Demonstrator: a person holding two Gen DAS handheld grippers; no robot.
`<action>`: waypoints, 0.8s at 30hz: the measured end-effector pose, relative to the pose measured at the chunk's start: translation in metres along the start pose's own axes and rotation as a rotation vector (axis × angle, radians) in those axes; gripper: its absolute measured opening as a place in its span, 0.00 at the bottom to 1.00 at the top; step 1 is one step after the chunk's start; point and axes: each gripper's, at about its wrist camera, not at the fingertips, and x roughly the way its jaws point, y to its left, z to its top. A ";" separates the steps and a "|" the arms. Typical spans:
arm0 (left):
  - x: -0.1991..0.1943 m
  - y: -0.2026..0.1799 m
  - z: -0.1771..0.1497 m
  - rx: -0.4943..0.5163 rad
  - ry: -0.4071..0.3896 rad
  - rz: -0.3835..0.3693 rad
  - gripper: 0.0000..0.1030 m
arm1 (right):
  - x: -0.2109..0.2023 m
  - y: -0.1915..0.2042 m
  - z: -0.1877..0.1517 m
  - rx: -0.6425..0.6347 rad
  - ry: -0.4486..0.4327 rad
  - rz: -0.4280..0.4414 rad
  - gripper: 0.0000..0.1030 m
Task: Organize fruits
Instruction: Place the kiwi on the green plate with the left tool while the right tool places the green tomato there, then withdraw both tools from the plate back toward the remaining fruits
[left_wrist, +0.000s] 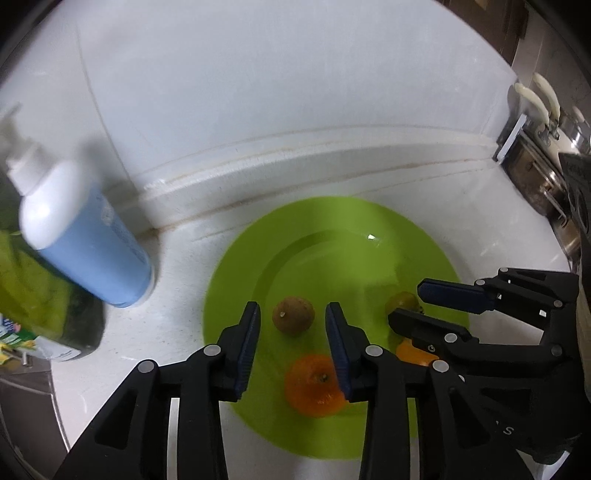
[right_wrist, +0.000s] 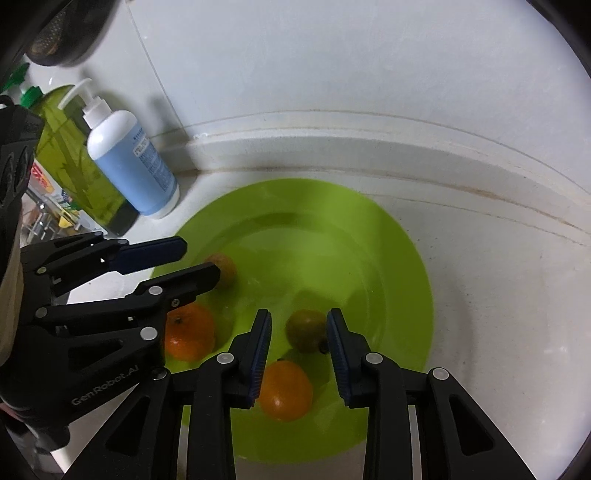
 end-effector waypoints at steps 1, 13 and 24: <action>-0.007 -0.001 -0.001 -0.006 -0.015 0.003 0.37 | -0.005 0.001 -0.001 0.002 -0.012 -0.001 0.31; -0.092 -0.010 -0.026 -0.027 -0.187 0.034 0.50 | -0.083 0.015 -0.027 -0.001 -0.192 0.005 0.37; -0.160 -0.023 -0.070 -0.029 -0.308 0.049 0.62 | -0.140 0.030 -0.068 -0.004 -0.301 -0.023 0.44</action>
